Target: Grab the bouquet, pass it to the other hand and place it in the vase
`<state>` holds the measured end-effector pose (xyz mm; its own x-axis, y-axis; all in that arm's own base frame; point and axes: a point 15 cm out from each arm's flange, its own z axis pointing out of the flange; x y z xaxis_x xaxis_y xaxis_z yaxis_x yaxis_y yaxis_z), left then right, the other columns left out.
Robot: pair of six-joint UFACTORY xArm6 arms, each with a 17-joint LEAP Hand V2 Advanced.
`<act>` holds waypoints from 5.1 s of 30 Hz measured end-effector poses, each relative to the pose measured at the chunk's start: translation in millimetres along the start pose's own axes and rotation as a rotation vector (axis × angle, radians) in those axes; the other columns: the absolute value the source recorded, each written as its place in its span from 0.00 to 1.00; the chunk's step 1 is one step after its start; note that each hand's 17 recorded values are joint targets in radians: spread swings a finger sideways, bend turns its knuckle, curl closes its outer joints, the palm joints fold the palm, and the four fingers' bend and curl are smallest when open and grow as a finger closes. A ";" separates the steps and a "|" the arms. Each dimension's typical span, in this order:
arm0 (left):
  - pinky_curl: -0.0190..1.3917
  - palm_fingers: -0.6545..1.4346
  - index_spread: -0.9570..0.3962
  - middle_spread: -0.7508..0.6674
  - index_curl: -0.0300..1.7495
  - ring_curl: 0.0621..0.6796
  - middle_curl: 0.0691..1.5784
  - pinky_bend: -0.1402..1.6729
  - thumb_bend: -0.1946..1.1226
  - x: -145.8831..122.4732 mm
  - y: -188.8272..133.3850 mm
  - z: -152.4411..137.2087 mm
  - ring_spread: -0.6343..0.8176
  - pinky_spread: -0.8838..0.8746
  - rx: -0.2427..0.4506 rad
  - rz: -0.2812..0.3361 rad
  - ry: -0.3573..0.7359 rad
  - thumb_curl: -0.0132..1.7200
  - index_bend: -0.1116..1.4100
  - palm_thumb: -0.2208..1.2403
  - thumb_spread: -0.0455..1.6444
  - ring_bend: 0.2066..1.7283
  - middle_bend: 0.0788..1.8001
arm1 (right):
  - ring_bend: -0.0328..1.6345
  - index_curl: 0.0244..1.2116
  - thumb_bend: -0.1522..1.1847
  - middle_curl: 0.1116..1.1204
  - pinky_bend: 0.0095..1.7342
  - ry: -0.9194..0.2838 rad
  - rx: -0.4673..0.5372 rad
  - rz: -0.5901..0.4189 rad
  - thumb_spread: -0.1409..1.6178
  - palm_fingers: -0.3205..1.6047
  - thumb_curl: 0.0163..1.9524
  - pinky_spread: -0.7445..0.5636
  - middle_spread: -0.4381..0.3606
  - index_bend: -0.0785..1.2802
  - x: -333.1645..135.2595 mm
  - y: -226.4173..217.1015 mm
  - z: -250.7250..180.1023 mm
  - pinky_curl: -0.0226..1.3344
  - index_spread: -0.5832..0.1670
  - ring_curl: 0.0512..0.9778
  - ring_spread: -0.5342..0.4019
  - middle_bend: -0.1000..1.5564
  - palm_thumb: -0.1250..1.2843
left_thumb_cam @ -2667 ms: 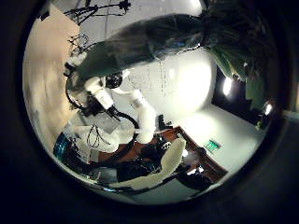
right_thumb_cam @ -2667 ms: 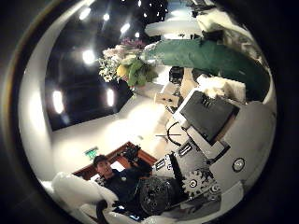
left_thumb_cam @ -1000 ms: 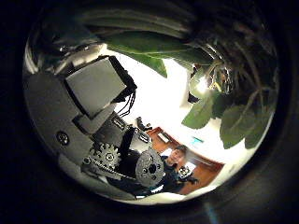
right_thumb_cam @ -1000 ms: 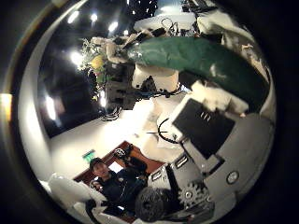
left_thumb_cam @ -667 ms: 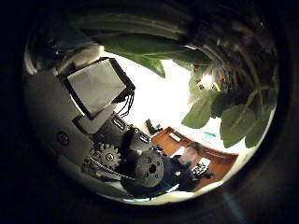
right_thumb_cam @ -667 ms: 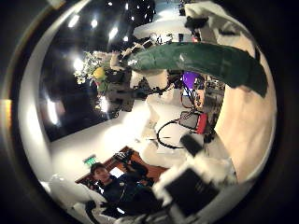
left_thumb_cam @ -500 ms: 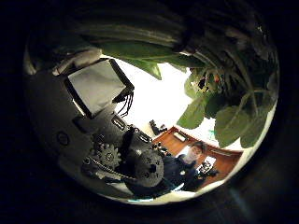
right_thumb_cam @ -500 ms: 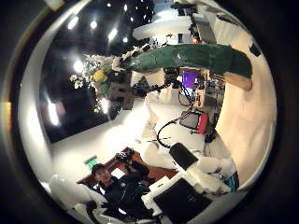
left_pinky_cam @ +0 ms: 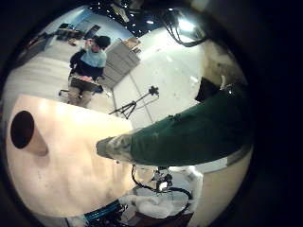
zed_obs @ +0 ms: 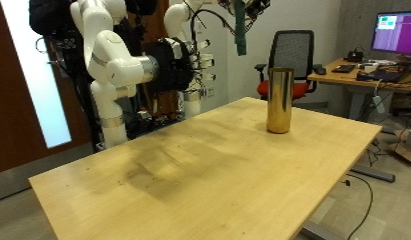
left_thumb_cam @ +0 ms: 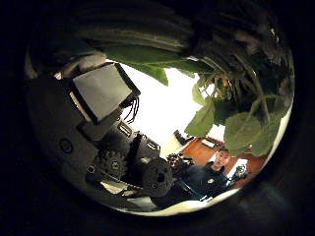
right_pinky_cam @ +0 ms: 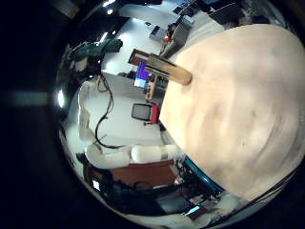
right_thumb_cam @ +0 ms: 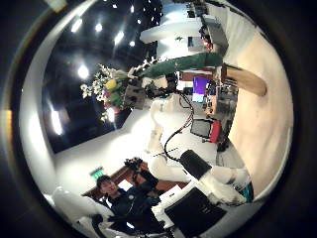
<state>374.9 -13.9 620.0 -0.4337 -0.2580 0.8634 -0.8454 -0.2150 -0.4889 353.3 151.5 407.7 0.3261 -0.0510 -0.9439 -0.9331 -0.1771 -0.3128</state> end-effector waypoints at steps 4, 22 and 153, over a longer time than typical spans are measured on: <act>0.52 0.87 0.28 0.26 0.59 0.81 0.42 0.64 0.13 -9.3 -2.0 -23.7 0.18 0.17 0.052 0.019 -0.034 0.53 0.64 0.87 0.16 0.81 0.72 | 0.19 0.20 0.09 0.15 0.19 -0.001 -0.001 -0.003 0.62 0.15 0.23 0.80 0.63 0.19 -1.1 0.6 0.4 0.28 0.30 0.18 0.75 0.16 0.63; 0.53 0.87 0.28 0.26 0.58 0.80 0.41 0.64 0.13 -68.0 1.6 -94.8 0.18 0.17 0.161 0.021 -0.170 0.54 0.65 0.86 0.15 0.82 0.73 | 0.17 0.23 0.09 0.14 0.18 -0.006 -0.024 -0.016 0.63 0.17 0.22 0.79 0.62 0.19 -4.9 2.9 9.1 0.26 0.32 0.21 0.75 0.16 0.62; 0.48 0.41 0.38 0.21 0.65 0.73 0.59 0.45 0.10 -137.8 0.3 -123.9 0.20 0.22 0.179 -0.074 -0.034 0.30 0.21 0.57 0.58 0.52 0.38 | 0.14 0.24 0.10 0.15 0.15 -0.036 -0.056 0.009 0.65 0.22 0.23 0.79 0.51 0.19 4.7 12.2 25.7 0.26 0.24 0.24 0.73 0.17 0.64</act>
<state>395.7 138.3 516.4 -0.3594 -0.2659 0.8945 -0.8041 -0.3982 -0.4414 339.6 174.3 396.7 0.3111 -0.0180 -0.9502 -0.9259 -0.2313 -0.2988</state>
